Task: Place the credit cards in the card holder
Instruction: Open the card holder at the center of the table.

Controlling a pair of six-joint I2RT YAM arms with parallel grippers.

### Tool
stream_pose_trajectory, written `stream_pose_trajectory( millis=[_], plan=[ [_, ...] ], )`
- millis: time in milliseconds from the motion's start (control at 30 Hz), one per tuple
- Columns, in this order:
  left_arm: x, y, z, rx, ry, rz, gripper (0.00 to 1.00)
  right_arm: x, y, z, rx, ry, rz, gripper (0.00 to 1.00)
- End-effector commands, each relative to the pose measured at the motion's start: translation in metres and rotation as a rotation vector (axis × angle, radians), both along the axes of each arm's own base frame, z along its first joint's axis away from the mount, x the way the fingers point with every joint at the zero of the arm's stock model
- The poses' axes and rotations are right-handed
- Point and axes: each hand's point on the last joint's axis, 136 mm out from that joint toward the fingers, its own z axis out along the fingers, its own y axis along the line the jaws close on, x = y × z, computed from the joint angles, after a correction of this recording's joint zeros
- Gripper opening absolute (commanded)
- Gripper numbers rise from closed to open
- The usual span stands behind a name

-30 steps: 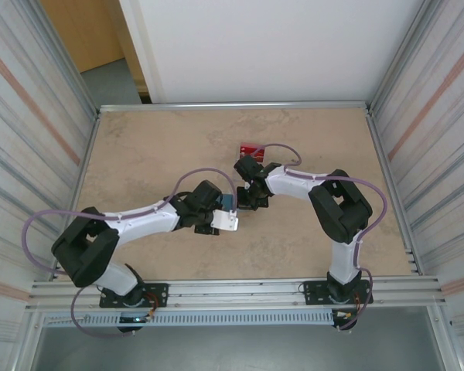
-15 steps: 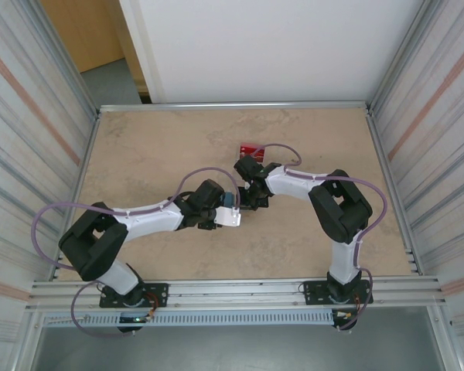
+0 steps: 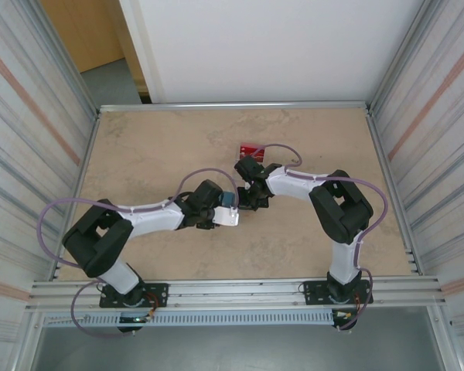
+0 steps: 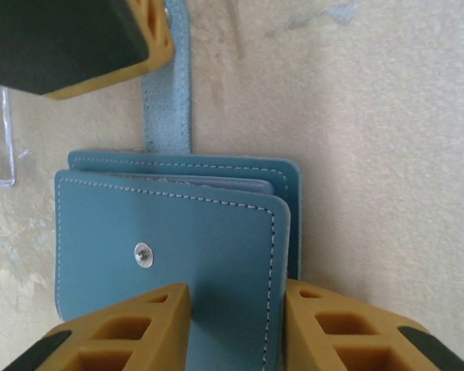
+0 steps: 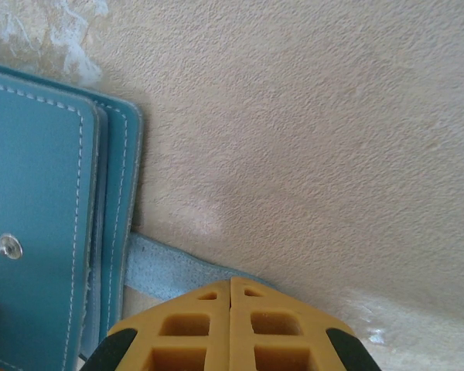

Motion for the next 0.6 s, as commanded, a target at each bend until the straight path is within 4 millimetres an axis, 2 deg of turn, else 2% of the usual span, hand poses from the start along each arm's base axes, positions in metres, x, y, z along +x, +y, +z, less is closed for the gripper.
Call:
stream_pose_trajectory(
  millis=[0,167,267,567],
  plan=[
    [0.005,0.005,0.005,-0.024,-0.01,0.037,0.27,-0.02,-0.023,-0.019,-0.084,0.084,-0.016,0.0],
    [0.018,0.012,0.018,-0.082,0.005,0.125,0.08,-0.02,-0.021,-0.019,-0.075,0.081,-0.018,0.0],
    [0.027,0.016,0.024,-0.107,0.02,0.191,0.01,-0.02,-0.021,-0.021,-0.08,0.088,-0.016,0.0],
    [0.043,0.035,0.035,-0.169,0.072,0.402,0.0,-0.02,-0.015,-0.012,-0.062,0.073,-0.013,0.0]
  ],
)
